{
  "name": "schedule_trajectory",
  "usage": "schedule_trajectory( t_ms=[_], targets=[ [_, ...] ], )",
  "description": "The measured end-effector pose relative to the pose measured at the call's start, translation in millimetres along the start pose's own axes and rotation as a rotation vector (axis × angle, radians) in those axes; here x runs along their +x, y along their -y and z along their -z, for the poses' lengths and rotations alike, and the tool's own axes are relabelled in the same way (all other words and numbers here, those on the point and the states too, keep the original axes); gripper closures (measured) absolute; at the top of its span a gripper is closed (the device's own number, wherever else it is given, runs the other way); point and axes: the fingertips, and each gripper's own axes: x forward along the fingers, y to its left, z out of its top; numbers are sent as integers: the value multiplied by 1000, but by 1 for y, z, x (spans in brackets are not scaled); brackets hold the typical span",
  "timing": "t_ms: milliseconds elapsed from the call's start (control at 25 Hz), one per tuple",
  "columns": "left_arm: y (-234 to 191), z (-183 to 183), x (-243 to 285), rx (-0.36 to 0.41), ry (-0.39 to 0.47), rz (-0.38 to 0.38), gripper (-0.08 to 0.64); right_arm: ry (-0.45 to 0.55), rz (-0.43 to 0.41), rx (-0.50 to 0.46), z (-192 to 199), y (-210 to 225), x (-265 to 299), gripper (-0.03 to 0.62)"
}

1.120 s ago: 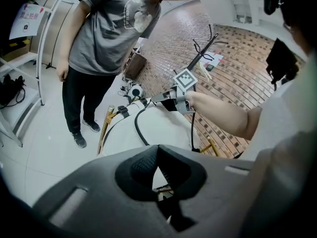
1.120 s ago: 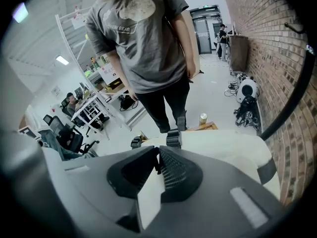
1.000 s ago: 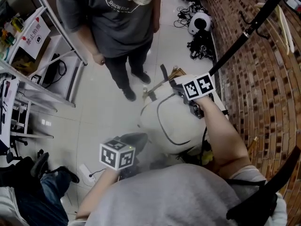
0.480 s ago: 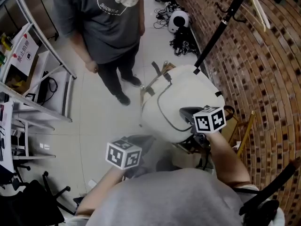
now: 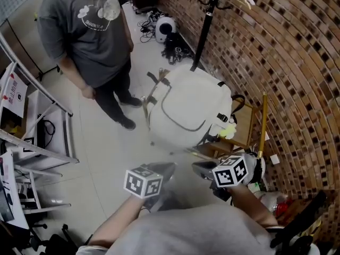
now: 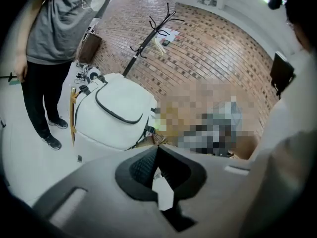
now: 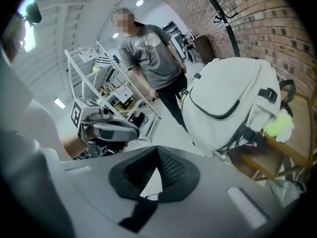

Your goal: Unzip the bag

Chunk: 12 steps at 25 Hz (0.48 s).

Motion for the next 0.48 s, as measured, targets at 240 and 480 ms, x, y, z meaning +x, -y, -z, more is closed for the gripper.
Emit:
schedule_trajectory(
  t_ms=[240,480],
  targets=[
    [53,87,-3,-8,-31,20,558,47,-2,39,93,-43,-23,591],
    [158,183,-26,32,-33,17,558,97,8,20,209,-105,-85,591]
  ],
)
